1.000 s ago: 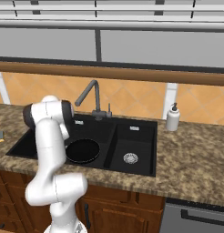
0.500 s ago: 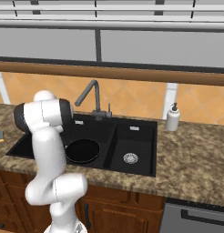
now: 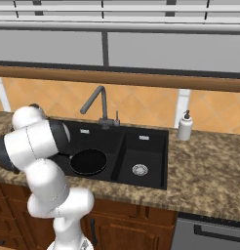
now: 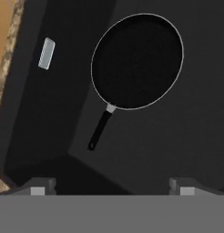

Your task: Pick the pan and sponge and place them into the sink. Then turn on the water.

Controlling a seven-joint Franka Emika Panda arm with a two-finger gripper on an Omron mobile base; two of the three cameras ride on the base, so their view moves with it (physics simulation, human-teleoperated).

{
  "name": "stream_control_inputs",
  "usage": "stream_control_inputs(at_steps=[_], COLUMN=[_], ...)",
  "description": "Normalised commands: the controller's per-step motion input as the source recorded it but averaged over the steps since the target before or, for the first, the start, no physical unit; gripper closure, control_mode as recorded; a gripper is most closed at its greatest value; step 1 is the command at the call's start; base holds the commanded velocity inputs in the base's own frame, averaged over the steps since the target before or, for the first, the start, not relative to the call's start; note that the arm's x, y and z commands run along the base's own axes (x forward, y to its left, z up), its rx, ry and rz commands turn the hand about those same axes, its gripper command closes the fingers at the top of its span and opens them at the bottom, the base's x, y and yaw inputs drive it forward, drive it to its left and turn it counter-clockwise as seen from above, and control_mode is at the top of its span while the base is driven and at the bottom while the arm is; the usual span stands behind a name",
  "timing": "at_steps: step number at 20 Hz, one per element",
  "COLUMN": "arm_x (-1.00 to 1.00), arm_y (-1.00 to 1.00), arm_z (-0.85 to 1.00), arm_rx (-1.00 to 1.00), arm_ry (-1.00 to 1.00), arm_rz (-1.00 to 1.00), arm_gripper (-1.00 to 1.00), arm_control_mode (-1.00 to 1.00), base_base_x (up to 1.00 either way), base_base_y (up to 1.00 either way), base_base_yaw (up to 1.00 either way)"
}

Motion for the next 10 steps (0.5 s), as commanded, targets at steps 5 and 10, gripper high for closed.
stream_control_inputs(at_steps=[5,10], arm_x=[-0.55,-0.32], arm_y=[0.0,0.02], arm_z=[0.73,0.76], arm_rx=[0.0,0.0], arm_ry=[-0.04,-0.01], arm_rz=[0.27,0.38], arm_gripper=[-1.0,-1.0], arm_control_mode=[-1.0,-1.0], base_base_x=[0.0,0.0], base_base_y=[0.0,0.0], base_base_yaw=[0.0,0.0])
